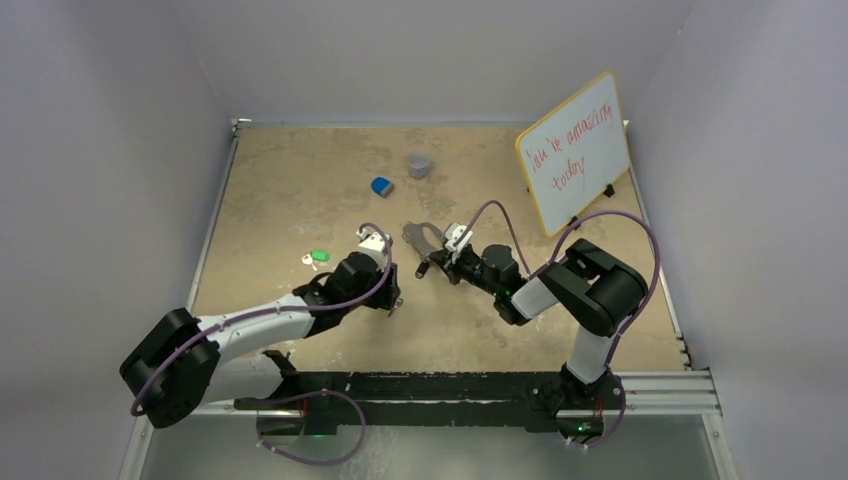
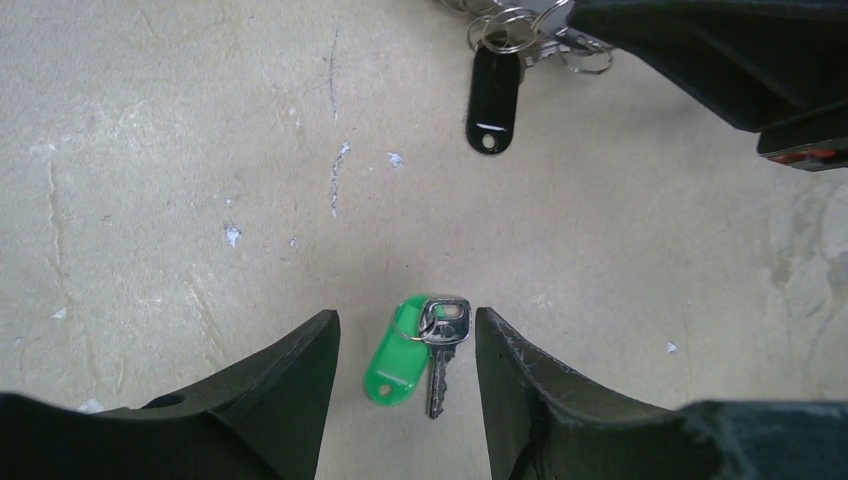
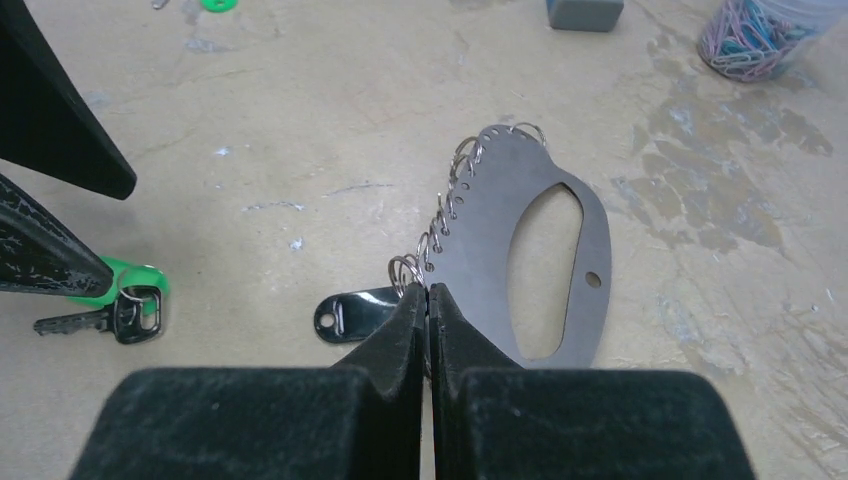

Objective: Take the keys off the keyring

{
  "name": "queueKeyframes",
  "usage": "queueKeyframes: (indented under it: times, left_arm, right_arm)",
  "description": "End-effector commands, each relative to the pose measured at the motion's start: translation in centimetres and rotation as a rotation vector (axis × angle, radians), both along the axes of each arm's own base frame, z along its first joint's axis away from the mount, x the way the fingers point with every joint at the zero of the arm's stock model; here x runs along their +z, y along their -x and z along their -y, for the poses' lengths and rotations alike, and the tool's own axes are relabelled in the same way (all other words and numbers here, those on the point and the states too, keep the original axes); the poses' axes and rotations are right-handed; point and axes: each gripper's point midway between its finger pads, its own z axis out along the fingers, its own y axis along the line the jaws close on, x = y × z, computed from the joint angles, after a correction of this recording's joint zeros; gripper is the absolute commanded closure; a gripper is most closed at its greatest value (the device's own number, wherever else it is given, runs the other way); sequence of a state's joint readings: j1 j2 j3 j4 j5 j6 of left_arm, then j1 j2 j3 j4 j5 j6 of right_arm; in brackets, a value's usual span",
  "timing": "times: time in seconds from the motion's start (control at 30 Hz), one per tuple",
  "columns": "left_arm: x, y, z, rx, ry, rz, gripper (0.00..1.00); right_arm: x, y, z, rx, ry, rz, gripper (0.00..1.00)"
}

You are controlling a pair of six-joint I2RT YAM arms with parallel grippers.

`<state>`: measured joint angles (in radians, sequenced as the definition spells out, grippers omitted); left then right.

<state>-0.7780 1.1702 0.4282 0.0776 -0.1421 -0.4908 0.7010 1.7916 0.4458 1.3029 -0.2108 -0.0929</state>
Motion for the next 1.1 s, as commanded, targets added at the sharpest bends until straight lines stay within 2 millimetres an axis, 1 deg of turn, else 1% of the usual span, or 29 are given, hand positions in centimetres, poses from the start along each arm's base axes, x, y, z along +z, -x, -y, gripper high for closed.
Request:
queueKeyframes:
  times: [0.0,0.23,0.37,0.53,0.57,0.63,0.7,0.77,0.87,0.97,1.07]
  left_arm:
    - [0.0,-0.5,-0.4,0.049,-0.096,-0.035,0.49]
    - [-1.2,-0.3,0.4,0.037,-0.189,-0.083,0.47]
    - [-1.3,0.0,0.7,0.039,-0.226,-0.091,0.47]
    - [-1.4,0.0,0.8,0.035,-0.264,-0.099,0.46]
    - [-1.5,0.0,0.8,0.033,-0.277,-0.103,0.46]
    - [-1.7,0.0,1.0,0.026,-0.294,-0.108,0.46]
    - [-2.0,0.0,1.2,0.020,-0.302,-0.114,0.47]
    - [-2.4,0.0,1.4,0.018,-0.310,-0.122,0.48]
    - [-2.9,0.3,1.4,0.018,-0.324,-0.141,0.52]
    - [-3.5,0.6,1.3,0.027,-0.331,-0.159,0.57]
    - [-4.2,0.8,0.7,0.062,-0.341,-0.173,0.61]
  right_arm:
    - [2.0,-1.8,0.5,-0.074,-0.004,0.068,0.96]
    - [2.5,-1.7,0.4,-0.069,-0.016,0.074,0.74]
    - [3.2,-1.6,0.6,-0.077,-0.029,0.087,0.62]
    - [5.1,-1.5,1.3,-0.102,-0.067,0.130,0.52]
    - [5.5,-1.5,1.4,-0.108,-0.077,0.141,0.49]
    - [6.3,-1.4,1.8,-0.128,-0.104,0.159,0.39]
    - [6.9,-1.3,2.4,-0.149,-0.127,0.175,0.34]
    - [7.6,-1.3,2.9,-0.173,-0.148,0.192,0.31]
    - [8.5,-1.4,4.1,-0.234,-0.181,0.216,0.27]
    - [9.5,-1.4,5.2,-0.282,-0.216,0.244,0.25]
    - [9.9,-1.4,5.6,-0.302,-0.232,0.251,0.25]
